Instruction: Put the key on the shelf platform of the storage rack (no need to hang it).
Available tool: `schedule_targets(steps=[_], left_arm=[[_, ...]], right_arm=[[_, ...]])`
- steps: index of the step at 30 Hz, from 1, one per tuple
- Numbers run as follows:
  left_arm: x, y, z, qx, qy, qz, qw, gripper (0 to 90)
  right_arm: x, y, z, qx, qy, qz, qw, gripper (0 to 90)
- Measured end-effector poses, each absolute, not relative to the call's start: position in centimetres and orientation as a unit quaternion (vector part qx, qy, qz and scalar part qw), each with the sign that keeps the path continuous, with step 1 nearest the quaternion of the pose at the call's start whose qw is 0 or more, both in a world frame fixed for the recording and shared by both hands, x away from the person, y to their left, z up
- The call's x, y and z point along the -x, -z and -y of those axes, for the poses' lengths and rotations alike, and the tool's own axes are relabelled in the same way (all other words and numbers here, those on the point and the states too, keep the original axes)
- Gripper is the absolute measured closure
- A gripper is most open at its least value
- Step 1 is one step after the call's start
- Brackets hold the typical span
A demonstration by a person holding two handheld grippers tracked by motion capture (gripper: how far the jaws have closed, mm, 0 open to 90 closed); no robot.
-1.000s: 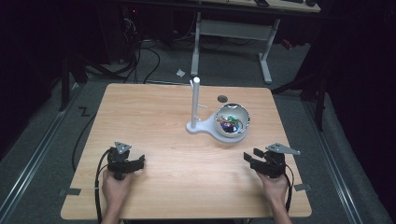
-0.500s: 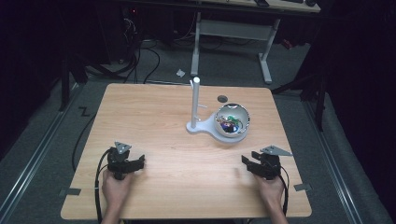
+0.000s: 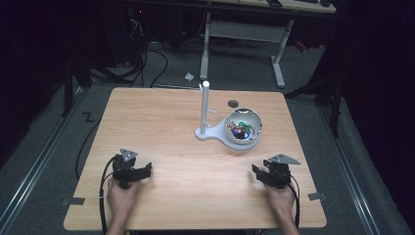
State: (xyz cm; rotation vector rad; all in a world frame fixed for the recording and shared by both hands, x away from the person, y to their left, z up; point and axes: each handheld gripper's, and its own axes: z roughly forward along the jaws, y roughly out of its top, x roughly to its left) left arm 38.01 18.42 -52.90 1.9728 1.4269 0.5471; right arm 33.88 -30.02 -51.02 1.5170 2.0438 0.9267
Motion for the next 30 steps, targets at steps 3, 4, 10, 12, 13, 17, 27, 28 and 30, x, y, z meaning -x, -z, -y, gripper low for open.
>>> schedule_targets(steps=[3, 4, 10, 12, 13, 17, 27, 28, 30], left_arm=[[-38.01, 52.9, -18.42, -0.75, -0.208, -0.542, 0.317, 17.4], [-38.01, 52.9, -18.42, -0.75, -0.208, -0.542, 0.318, 17.4], [-38.01, 52.9, -18.42, -0.75, -0.208, -0.542, 0.318, 17.4], [-38.01, 52.9, -18.42, -0.75, -0.208, -0.542, 0.318, 17.4], [-38.01, 52.9, -18.42, -0.75, -0.208, -0.542, 0.317, 17.4], [-38.01, 52.9, -18.42, -0.75, -0.208, -0.542, 0.317, 17.4], [-38.0, 52.9, -18.42, -0.75, -0.208, -0.542, 0.318, 17.4], [-38.0, 52.9, -18.42, -0.749, -0.208, -0.542, 0.318, 17.4], [-38.0, 52.9, -18.42, -0.75, -0.208, -0.542, 0.318, 17.4]], right_arm=[[-33.98, 51.29, 29.96, -0.549, -0.327, -0.739, 0.216, 44.8], [-34.04, 51.42, 29.94, -0.547, -0.325, -0.74, 0.219, 44.7], [-34.31, 51.76, 29.66, -0.544, -0.308, -0.746, 0.23, 44.7], [-34.38, 51.76, 29.69, -0.545, -0.307, -0.745, 0.231, 44.6], [-34.42, 51.77, 29.69, -0.546, -0.304, -0.746, 0.232, 44.5], [-34.59, 51.81, 29.67, -0.545, -0.298, -0.748, 0.233, 42.1], [-34.73, 51.84, 29.81, -0.55, -0.301, -0.746, 0.227, 40.4], [-34.73, 51.84, 29.82, -0.549, -0.301, -0.746, 0.228, 40.4], [-34.73, 51.84, 29.81, -0.55, -0.301, -0.745, 0.227, 40.4]])
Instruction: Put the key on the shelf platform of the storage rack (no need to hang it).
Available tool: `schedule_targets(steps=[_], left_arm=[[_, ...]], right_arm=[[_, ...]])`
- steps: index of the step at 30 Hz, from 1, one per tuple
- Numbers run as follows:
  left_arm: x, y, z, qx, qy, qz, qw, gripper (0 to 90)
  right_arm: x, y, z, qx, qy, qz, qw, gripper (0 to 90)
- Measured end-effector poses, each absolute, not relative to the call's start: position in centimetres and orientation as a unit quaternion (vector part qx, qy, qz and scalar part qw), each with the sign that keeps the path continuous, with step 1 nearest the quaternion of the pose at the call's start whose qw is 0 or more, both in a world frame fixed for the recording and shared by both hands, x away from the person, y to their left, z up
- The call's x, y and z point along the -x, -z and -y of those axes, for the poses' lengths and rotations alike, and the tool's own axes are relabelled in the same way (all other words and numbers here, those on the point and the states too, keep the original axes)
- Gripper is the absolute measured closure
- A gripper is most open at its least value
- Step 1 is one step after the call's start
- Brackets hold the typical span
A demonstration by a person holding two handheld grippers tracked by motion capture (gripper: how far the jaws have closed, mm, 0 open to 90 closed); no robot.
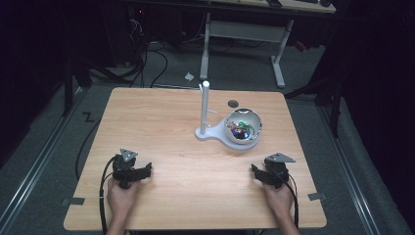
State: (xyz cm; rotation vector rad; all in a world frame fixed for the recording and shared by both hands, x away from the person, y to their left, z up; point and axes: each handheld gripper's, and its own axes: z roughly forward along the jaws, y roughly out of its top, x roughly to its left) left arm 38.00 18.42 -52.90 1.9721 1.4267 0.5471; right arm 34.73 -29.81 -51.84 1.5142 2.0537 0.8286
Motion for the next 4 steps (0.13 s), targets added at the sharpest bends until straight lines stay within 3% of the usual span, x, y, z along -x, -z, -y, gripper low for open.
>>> schedule_targets(steps=[4], left_arm=[[-37.99, 52.91, -18.42, -0.749, -0.208, -0.542, 0.318, 17.4]], right_arm=[[-34.73, 51.84, 29.82, -0.55, -0.301, -0.746, 0.227, 40.4]])
